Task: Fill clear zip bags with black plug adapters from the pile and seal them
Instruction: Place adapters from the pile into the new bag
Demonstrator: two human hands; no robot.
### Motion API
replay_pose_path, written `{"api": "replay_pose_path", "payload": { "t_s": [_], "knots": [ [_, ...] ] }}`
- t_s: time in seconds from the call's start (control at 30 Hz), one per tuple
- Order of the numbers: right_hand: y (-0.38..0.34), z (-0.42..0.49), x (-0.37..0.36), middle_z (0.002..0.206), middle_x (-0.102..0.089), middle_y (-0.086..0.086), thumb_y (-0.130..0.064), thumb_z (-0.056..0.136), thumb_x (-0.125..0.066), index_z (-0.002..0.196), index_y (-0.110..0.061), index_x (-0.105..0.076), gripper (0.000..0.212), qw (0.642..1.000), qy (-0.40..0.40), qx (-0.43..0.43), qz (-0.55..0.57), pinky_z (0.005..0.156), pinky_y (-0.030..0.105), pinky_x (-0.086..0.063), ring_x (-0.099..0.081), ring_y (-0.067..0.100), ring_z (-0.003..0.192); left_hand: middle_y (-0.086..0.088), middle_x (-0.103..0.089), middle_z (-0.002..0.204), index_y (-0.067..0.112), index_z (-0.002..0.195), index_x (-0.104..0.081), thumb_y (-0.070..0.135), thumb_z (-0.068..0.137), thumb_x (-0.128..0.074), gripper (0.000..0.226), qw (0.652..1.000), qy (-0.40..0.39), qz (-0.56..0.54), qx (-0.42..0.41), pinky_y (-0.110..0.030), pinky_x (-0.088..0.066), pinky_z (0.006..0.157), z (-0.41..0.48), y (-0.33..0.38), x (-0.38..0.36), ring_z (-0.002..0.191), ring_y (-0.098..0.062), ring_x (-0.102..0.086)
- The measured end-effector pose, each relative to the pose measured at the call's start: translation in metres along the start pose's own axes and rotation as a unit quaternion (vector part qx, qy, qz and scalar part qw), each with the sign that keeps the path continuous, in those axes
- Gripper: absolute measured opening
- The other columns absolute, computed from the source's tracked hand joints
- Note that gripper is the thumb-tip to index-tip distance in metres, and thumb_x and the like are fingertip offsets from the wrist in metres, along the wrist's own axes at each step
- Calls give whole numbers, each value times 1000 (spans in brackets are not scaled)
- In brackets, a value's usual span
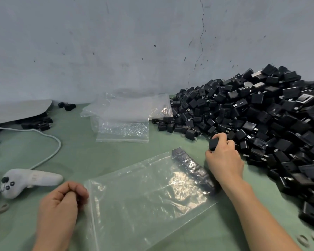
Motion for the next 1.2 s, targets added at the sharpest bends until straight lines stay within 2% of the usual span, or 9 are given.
{"api": "replay_pose_path", "payload": {
  "t_s": [0.13, 0.3, 0.5, 0.6, 0.77, 0.87, 0.97, 1.07, 1.2],
  "knots": [
    [2, 5, 12, 99, -61, 5, -19, 87, -64, 109, -32, -47, 31, 969, -74, -32, 232, 61, 34, -43, -56, 22, 74, 5, -63, 54, 20, 61, -67, -16, 82, -37, 52, 1000, -3, -8, -7, -9, -40, 47, -3, 8, 0, 52, -10, -52],
    [-54, -47, 17, 106, -70, 14, -18, 76, -84, 110, -32, -63, 42, 789, -266, -61, 551, 56, 32, -49, -69, 20, 73, -6, -65, 65, 23, 74, -69, 2, 81, -46, 32, 988, -71, 7, -137, -16, -42, 54, -32, 82, -19, 58, -11, -53],
    [-139, -140, 0, 97, -67, 5, -20, 76, -82, 109, -24, -62, 38, 682, -484, 61, 546, 64, 36, -50, -63, 25, 82, 17, -57, 119, 54, 130, -49, 53, 87, -54, 43, 921, -287, 93, -245, -14, -50, 66, -99, 134, -70, 89, -10, -63],
    [-149, -163, -4, 101, -67, 5, -22, 80, -80, 112, -22, -61, 37, 666, -517, 70, 534, 67, 35, -50, -61, 22, 81, 16, -54, 113, 57, 127, -51, 51, 84, -64, 46, 919, -279, 105, -256, -9, -44, 66, -100, 128, -63, 85, -12, -60],
    [-155, -188, -17, 104, -67, 13, -21, 82, -80, 106, -26, -64, 29, 628, -536, 34, 563, 64, 33, -50, -60, 27, 86, 12, -61, 95, 47, 109, -68, 43, 83, -73, 26, 944, -309, 24, -116, -17, -51, 70, -92, 100, -49, 81, -7, -65],
    [-153, -184, -23, 110, -71, 15, -26, 72, -85, 102, -27, -66, 35, 642, -498, -17, 583, 62, 34, -50, -69, 28, 90, 6, -71, 76, 32, 93, -74, 21, 84, -72, 14, 975, -216, 22, -54, -17, -50, 63, -62, 79, -18, 59, -6, -63],
    [-143, -166, -19, 108, -72, 5, -31, 75, -79, 97, -35, -66, 26, 734, -428, 3, 527, 64, 32, -48, -71, 17, 88, 4, -70, 80, 32, 93, -68, 12, 89, -70, 20, 981, -148, 124, -15, -13, -47, 63, -36, 52, 23, 54, -4, -60],
    [-137, -154, -11, 78, -64, -12, -28, 86, -69, 100, -40, -58, 21, 844, -345, 75, 403, 56, 17, -42, -53, 5, 62, 9, -65, 93, 37, 97, -59, 15, 85, -73, 29, 943, -179, 266, -91, -6, -41, 67, -38, 44, 29, 76, 0, -59],
    [-145, -158, -8, 77, -57, -23, -27, 89, -64, 105, -39, -51, 24, 886, -285, 174, 321, 55, 12, -39, -48, 2, 62, 24, -63, 106, 45, 117, -54, 17, 86, -71, 45, 932, -248, 234, -126, -8, -44, 75, -50, 38, 10, 92, -3, -60]
  ]
}}
Point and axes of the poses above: each hand's wrist, its own z-axis towards the middle knuckle, its own x-axis out of the back of the hand, y = z × x, the point moved 9 cm from there along z, towards the middle knuckle
